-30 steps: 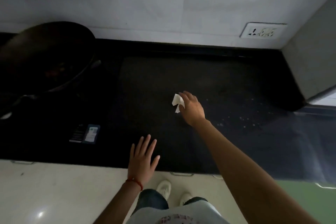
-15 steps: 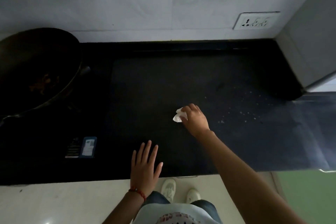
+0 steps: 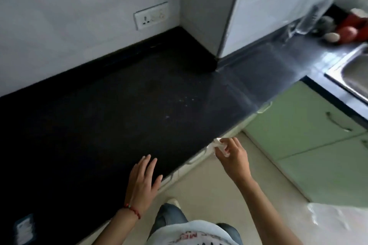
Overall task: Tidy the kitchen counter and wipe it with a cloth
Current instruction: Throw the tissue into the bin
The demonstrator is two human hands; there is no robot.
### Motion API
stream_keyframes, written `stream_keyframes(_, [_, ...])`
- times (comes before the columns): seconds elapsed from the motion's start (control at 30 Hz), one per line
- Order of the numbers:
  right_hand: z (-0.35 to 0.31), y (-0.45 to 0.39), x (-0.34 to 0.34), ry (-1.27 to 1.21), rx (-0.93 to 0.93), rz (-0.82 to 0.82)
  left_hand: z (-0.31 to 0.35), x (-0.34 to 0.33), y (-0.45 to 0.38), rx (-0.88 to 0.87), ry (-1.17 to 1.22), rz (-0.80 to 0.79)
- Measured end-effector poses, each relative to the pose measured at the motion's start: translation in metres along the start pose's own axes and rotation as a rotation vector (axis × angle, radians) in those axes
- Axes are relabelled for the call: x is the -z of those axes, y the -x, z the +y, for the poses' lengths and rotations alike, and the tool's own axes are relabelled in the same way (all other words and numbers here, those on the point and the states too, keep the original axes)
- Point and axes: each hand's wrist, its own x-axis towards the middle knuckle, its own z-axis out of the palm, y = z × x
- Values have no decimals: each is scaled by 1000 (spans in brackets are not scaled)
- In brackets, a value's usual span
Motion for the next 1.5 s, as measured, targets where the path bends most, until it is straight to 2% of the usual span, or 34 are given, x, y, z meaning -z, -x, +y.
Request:
stream_keyframes(0.2, [110, 90, 89, 15, -322, 198, 112, -26, -37, -371, 1, -79])
stream_keyframes(0.3, [166, 154, 136, -17, -524, 308, 183, -56, -31, -445, 25, -181])
stream_keyframes(0.37, [201, 201, 166, -82, -659, 383, 227, -90, -19, -426, 73, -275])
stream_keyframes(0.43, [231, 251, 191, -144, -789, 471, 272, -117, -6, -343, 99, -461])
stream_keyframes(0.6, [287, 368, 229, -235, -1081, 658, 361, -181, 34, -325, 115, -657])
stream_keyframes(0.73, [314, 432, 237, -342, -1274, 792, 417, -221, 50, -245, 136, -802])
stream_keyframes(0.93, [359, 468, 271, -444, -1419, 964, 496, -294, 38, -115, 43, -893])
stream_keyframes(1.17, [453, 485, 367, -482, -1498, 1081, 630, -382, 41, -87, -13, -984])
stream_keyframes(1.3, [501, 492, 422, -500, -1532, 1111, 730, -425, 62, -186, -64, -1060])
stream_keyframes(1.43, [535, 515, 462, -503, -1594, 1161, 849, -461, 98, -385, -110, -1120])
stream_keyframes(1.5, [551, 531, 478, -527, -1623, 1177, 906, -474, 120, -422, -70, -1172])
